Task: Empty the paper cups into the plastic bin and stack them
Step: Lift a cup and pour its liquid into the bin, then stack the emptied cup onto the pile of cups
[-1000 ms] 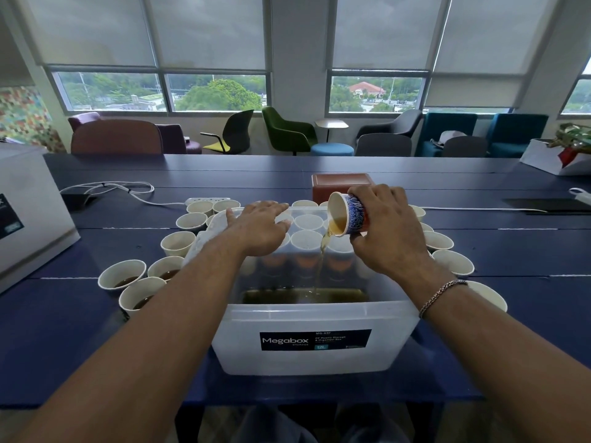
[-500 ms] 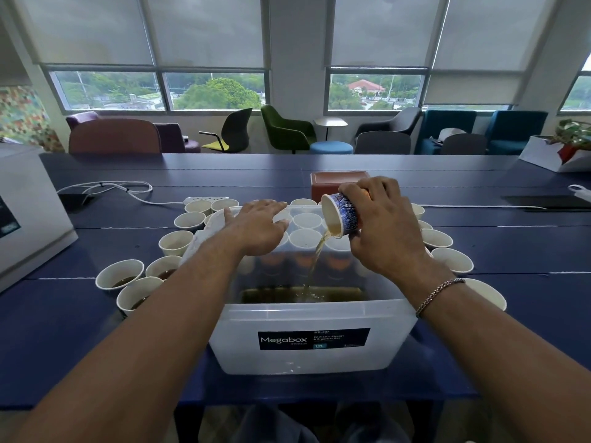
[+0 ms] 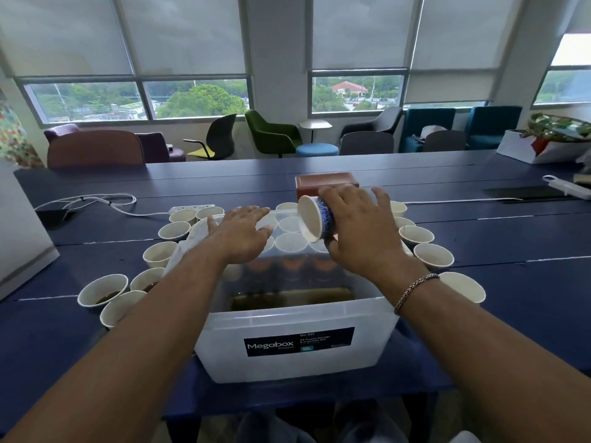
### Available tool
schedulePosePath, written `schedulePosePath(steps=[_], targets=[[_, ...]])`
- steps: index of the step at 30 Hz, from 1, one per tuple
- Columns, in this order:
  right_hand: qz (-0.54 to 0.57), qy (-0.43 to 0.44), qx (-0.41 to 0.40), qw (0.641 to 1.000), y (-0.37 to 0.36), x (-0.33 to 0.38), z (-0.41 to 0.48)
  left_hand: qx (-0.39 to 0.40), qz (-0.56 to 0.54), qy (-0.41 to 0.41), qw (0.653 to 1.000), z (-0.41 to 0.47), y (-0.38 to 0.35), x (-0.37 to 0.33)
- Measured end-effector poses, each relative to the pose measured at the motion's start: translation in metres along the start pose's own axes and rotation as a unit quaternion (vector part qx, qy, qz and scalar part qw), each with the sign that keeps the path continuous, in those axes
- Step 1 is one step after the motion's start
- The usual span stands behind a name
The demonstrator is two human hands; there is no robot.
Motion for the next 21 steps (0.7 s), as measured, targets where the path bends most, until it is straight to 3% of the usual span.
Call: schedulePosePath(steps=[2, 5, 8, 12, 21], targets=[[0.024, -0.032, 0.069, 0.997, -0.003, -0.002, -0.004, -0.002, 0.0, 0.006, 1.0, -0.001, 0.001, -0.001], [0.101, -0.084, 0.037, 0.991, 0.004, -0.006, -0.003, -0.047, -0.023, 0.014, 0.999, 0.0, 0.008, -0.013], [0.155, -0.13, -0.034, 0.979, 0.015, -0.018, 0.0, -0.133, -0.165, -0.003, 0.977, -0.002, 0.027, -0.044], [0.204, -0.171, -0.05, 0.963, 0.036, -0.042, -0.006, -0.095, -0.352, -0.072, 0.929, -0.015, 0.039, -0.112], [0.191, -0.241, -0.039, 0.951, 0.073, -0.114, -0.048, -0.043, -0.321, -0.157, 0.933, -0.02, 0.018, -0.208]])
Point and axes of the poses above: each hand's wrist, its own z-axis towards the middle knuckle, its own y-axis out of the back of the hand, x = y × z, the point moved 2 cm from there along z, towards the middle knuckle, and after that the axes turned 7 degrees about -x, right-handed, at the moved point
